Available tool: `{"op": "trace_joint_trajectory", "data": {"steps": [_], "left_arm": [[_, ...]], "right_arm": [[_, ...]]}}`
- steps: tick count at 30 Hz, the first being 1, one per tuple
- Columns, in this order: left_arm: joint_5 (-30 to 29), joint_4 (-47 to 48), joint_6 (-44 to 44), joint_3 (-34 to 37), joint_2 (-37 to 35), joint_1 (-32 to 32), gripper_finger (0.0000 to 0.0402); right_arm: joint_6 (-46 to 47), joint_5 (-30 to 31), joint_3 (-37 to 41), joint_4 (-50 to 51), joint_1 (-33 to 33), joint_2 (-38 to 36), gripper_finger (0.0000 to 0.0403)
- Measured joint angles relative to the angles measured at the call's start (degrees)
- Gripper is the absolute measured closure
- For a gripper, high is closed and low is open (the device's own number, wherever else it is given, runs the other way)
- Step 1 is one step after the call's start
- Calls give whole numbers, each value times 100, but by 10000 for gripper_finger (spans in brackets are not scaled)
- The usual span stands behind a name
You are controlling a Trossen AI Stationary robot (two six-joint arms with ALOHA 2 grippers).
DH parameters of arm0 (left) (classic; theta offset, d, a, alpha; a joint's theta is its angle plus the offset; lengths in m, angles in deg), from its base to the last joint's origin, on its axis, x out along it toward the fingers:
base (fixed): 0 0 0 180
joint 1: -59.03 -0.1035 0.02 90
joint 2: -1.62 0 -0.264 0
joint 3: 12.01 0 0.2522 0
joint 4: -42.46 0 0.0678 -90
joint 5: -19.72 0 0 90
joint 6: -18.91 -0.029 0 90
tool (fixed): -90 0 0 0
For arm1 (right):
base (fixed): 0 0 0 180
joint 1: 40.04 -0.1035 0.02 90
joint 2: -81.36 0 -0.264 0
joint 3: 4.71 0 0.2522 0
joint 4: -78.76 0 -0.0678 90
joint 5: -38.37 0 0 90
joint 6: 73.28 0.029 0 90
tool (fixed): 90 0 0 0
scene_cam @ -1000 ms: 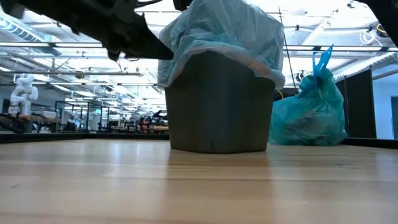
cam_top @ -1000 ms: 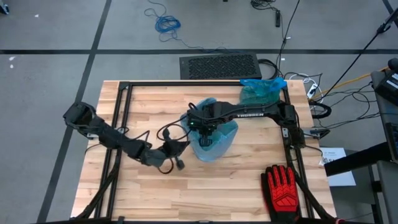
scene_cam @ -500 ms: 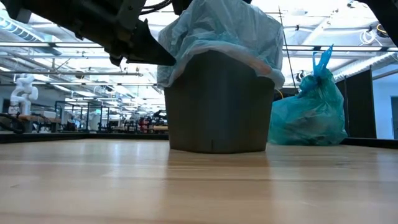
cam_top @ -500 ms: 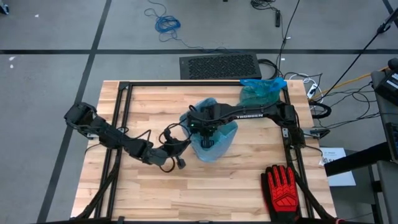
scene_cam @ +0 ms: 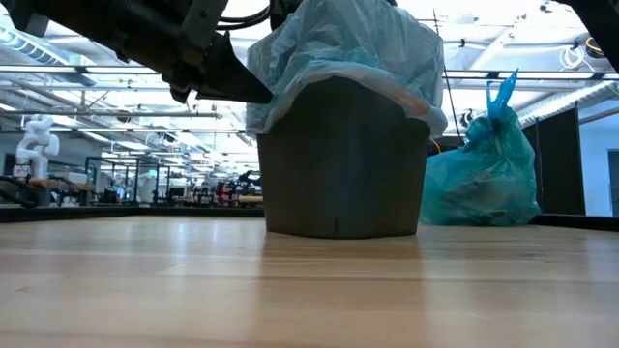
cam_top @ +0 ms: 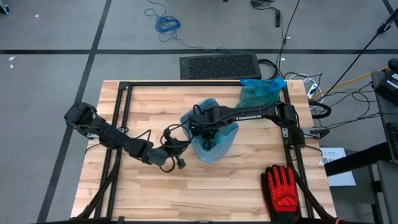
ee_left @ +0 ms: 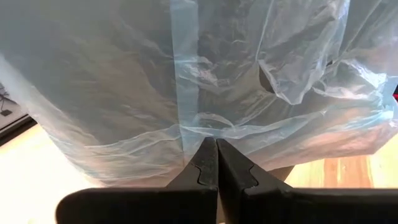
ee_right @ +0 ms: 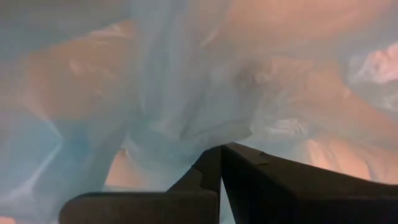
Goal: Place trash/remove bag and relplace
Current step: Insert the blue trash bag into the black trash bin
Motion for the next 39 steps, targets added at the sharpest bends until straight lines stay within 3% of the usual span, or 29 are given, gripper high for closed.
{"op": "trace_joint_trajectory", "data": {"steps": [13,25,39], "left_arm": [[4,-1,-2,2,0,2,402],[2,63,4,2,0,2,402],[44,83,9,2,0,2,402]], "right_arm": [[-58,-52,0,58,-54,228,403],[153,-411,-851,669,-85,144,403],[415,-460,-1021,1130,-87,144,403]]}}
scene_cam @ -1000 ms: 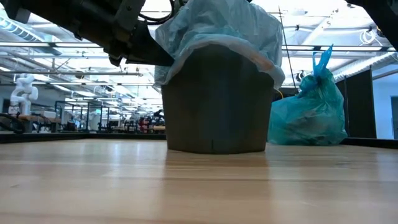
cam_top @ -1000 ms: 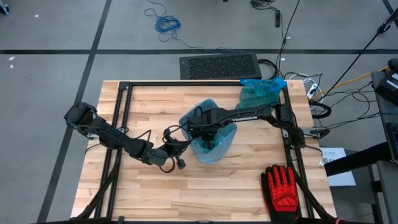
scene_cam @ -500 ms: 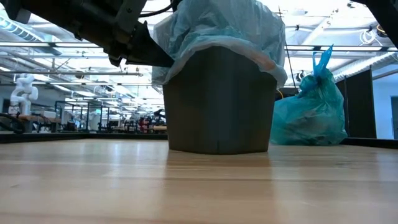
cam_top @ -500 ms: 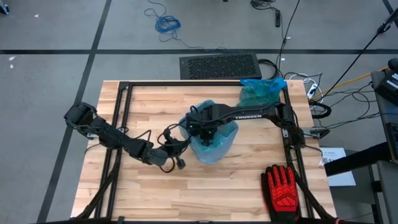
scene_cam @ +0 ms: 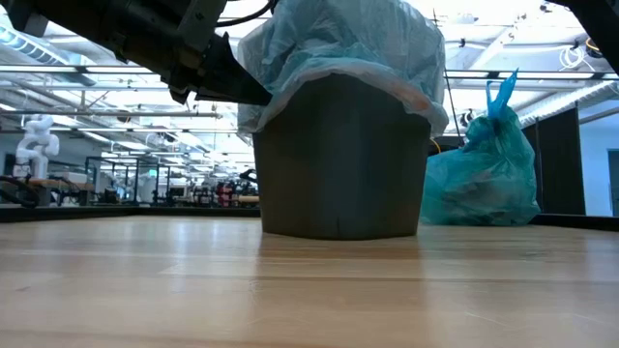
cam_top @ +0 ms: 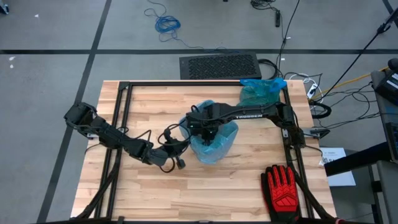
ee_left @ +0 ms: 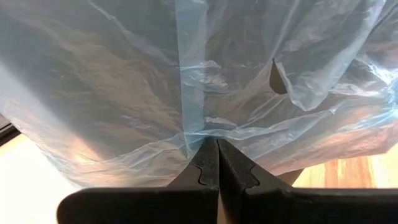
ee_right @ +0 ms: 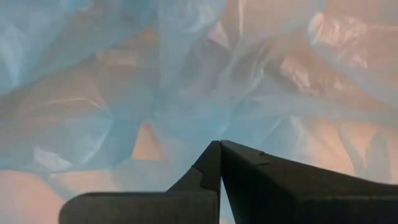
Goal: Place trash/remove bag and relplace
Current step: Insert the blue trash bag into the black trash bin
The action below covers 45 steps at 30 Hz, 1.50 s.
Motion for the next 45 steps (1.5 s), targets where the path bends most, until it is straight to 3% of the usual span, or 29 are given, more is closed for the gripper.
{"op": "trace_joint_trajectory", "data": {"steps": [7,31,37,45], "left_arm": [[39,0,2,0,0,0,402],[87,-4,13,0,0,0,402],[87,-4,13,-1,0,0,402],[92,-2,0,0,0,20,402]], "right_arm": [[-394,482,0,-40,0,0,403],[-308,345,-341,77,-70,-354,403],[-316,932,-356,121,-59,-363,403],[-277,1047,-326,77,-120,-310,403]]}}
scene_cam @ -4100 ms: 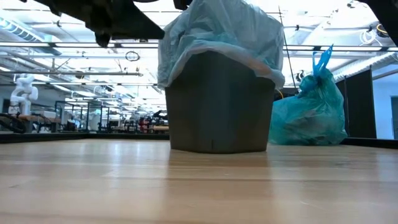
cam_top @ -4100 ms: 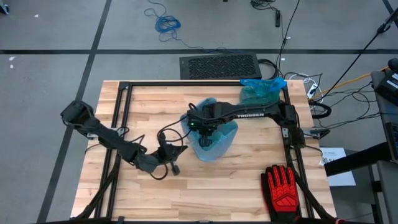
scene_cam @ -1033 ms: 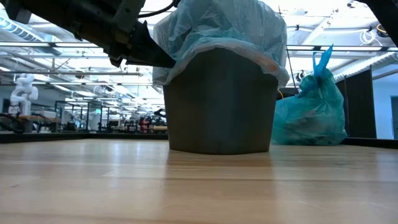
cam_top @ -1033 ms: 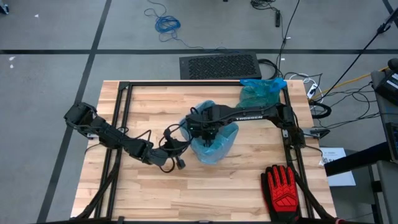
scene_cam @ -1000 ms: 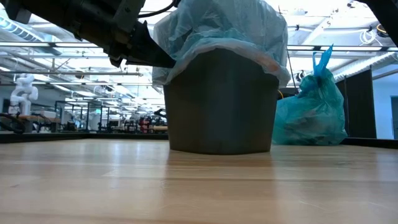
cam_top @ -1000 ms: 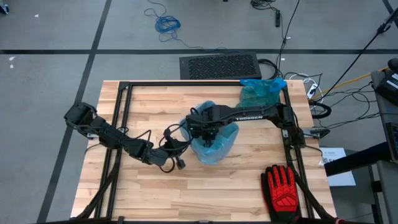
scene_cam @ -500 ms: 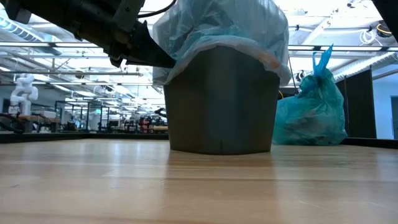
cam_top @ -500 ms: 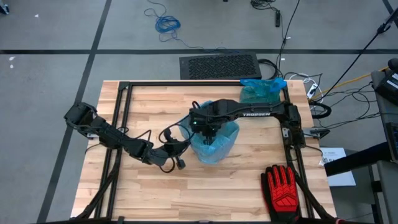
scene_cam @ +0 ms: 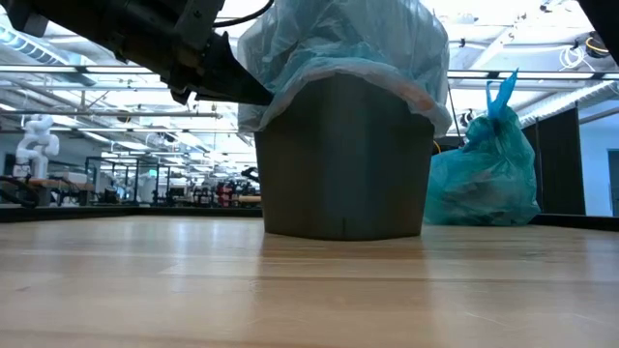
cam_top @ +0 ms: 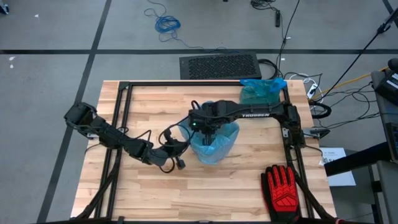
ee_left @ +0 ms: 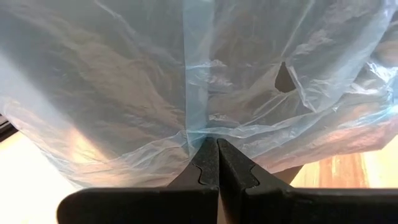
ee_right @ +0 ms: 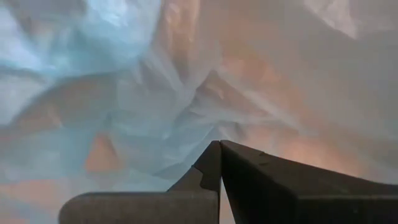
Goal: Place trash/remove bag and relplace
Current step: Insert the blue trash bag into the black trash bin
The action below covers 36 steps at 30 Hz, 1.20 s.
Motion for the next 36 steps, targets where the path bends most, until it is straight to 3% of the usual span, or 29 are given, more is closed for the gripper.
{"op": "trace_joint_trajectory", "data": {"steps": [8,29,36], "left_arm": [[-2,4,-9,-2,-1,17,402],[-2,48,-11,-2,-2,17,402],[-4,47,-9,0,-2,34,402]], "right_arm": [[61,586,-94,-4,-194,-188,403],[-92,3194,-166,-352,-807,-249,403],[272,3334,-166,-388,-1119,-680,403]]}}
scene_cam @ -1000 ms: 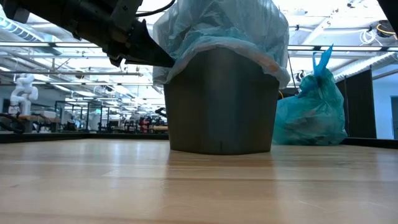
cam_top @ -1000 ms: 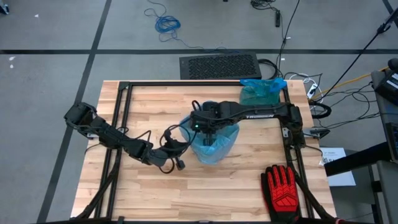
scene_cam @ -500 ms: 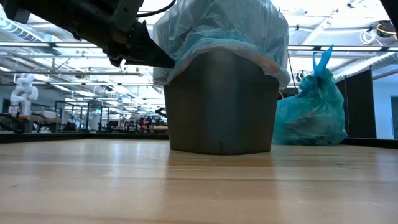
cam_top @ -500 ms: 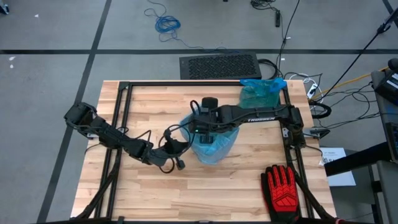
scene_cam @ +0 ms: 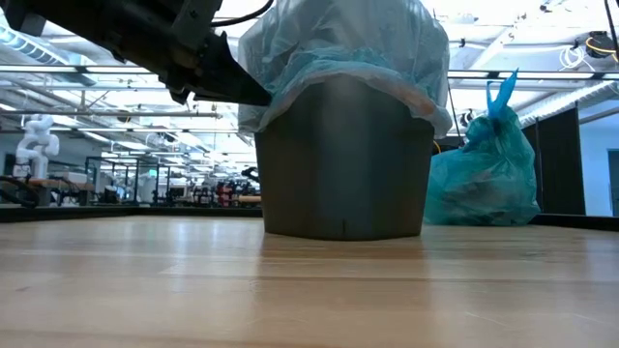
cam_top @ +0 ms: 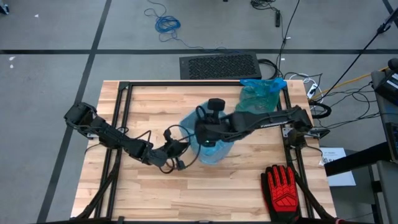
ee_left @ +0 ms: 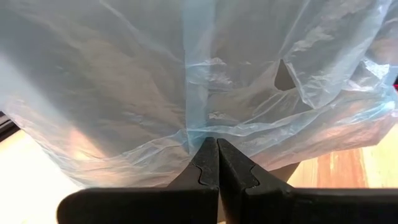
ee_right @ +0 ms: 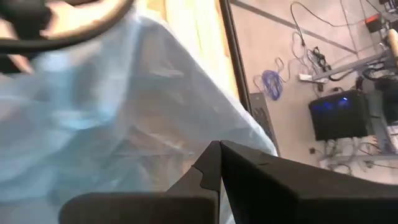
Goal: Place trash/remove bag and relplace
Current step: Insert the blue trash bag into the black trash bin
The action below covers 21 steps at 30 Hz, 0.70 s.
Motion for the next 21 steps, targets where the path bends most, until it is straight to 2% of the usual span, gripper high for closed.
{"op": "trace_joint_trajectory", "data": {"steps": [6,11,16,21], "left_arm": [[2,-4,0,0,0,20,402],[0,-4,-1,0,0,18,402],[0,-5,2,-1,-2,20,402],[0,-102,2,0,-2,20,402]], "right_arm": [[394,-1,0,10,-519,-428,403],[610,149,8,5,-1345,-540,403],[744,1385,511,-276,-2318,-485,403],[1051,2076,1633,-1266,-2923,-465,403]]}}
